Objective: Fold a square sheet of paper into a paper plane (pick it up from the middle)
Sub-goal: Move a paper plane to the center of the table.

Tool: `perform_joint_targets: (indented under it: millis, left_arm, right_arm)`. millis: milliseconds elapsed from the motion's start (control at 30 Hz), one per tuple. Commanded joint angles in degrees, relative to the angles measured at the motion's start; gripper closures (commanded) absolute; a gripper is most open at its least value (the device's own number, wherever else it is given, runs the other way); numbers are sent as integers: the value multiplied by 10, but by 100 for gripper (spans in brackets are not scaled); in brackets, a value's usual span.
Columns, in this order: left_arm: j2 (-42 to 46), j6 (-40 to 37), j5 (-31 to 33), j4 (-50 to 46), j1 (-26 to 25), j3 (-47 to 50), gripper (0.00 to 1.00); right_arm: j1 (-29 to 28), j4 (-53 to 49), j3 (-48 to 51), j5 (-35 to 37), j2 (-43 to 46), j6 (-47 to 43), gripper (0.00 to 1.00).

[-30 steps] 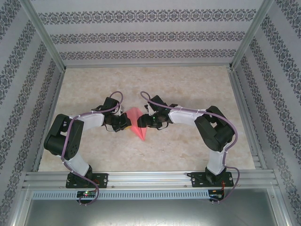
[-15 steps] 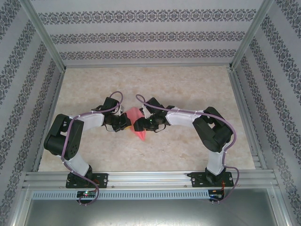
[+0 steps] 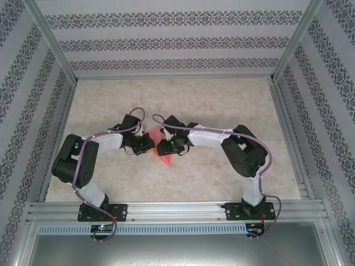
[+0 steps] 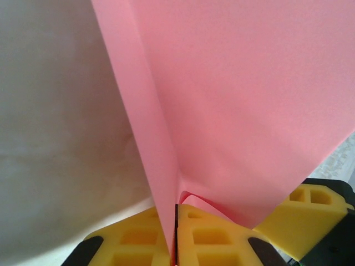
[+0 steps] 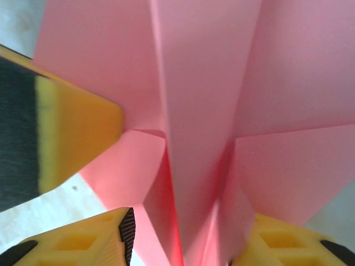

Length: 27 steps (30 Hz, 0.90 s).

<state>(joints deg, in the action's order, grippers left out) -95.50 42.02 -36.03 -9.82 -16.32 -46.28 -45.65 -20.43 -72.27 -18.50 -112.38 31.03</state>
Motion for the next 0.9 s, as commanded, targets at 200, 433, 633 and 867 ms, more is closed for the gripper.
perform_joint_targets:
  millis: [200, 433, 633, 867]
  left_arm:
    - [16, -1, -9, -4, 8, -2, 82]
    - [49, 4, 27, -57, 12, -20, 61]
    - [85, 17, 94, -105, 37, -15, 39]
    - [130, 14, 169, -154, 54, -14, 19]
  right_arm:
    - [-9, -38, -33, 49, -19, -11, 63]
    - [-16, -58, -51, 65, -33, -11, 64]
    - [-19, -80, -63, 100, -29, -6, 75]
    - [-5, -122, -70, 217, 19, 24, 95]
